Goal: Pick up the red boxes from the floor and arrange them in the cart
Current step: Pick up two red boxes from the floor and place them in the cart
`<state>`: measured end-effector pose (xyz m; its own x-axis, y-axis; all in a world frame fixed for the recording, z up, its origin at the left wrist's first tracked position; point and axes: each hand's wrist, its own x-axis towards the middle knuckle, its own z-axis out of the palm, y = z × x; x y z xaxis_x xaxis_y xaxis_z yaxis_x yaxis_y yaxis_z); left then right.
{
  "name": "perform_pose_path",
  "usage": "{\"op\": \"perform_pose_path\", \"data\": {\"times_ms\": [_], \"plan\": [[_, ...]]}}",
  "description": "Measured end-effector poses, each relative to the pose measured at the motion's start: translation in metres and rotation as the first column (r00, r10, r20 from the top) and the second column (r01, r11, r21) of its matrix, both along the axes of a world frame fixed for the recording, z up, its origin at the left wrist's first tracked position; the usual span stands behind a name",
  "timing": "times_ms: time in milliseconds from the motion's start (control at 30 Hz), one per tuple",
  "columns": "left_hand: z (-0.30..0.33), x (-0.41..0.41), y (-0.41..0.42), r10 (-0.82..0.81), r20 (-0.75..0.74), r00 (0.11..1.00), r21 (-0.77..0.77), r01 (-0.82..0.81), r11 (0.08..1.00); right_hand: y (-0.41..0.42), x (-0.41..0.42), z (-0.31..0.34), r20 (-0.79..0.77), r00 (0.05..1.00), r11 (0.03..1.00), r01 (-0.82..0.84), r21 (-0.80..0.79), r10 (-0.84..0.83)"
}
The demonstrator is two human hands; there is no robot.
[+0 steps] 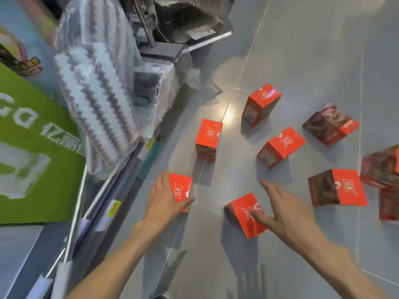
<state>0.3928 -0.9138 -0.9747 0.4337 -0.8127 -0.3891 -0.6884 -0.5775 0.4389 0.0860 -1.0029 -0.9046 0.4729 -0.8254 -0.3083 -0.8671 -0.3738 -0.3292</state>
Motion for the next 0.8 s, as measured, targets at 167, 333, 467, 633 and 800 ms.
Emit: {"op": "perform_pose_path", "data": {"times_ms": [167, 333, 467, 633, 800], "plan": [[-0.058, -0.006, -0.002, 0.064, -0.028, 0.998, -0.001, -0.064, 0.998, -0.013, 0.002, -0.059, -0.004, 0.999, 0.999, 0.042, 0.013, -0.042], [-0.083, -0.005, 0.0, 0.055, 0.039, 0.998, -0.114, -0.05, 0.992, -0.023, 0.007, -0.084, 0.011, 0.996, 0.996, 0.091, -0.01, -0.09], [-0.079, 0.007, 0.003, -0.029, 0.01, 1.0, -0.079, 0.03, 0.996, -0.027, 0.006, -0.082, 0.027, 0.993, 0.993, 0.116, -0.021, -0.115], [-0.048, 0.016, 0.015, -0.162, 0.031, 0.986, -0.074, 0.164, 0.984, -0.001, 0.005, -0.082, -0.041, 0.982, 0.981, 0.184, 0.055, -0.182], [-0.031, 0.014, 0.026, -0.268, 0.062, 0.961, -0.068, 0.272, 0.96, 0.028, 0.015, -0.105, -0.131, 0.974, 0.977, 0.195, 0.085, -0.184]]}}
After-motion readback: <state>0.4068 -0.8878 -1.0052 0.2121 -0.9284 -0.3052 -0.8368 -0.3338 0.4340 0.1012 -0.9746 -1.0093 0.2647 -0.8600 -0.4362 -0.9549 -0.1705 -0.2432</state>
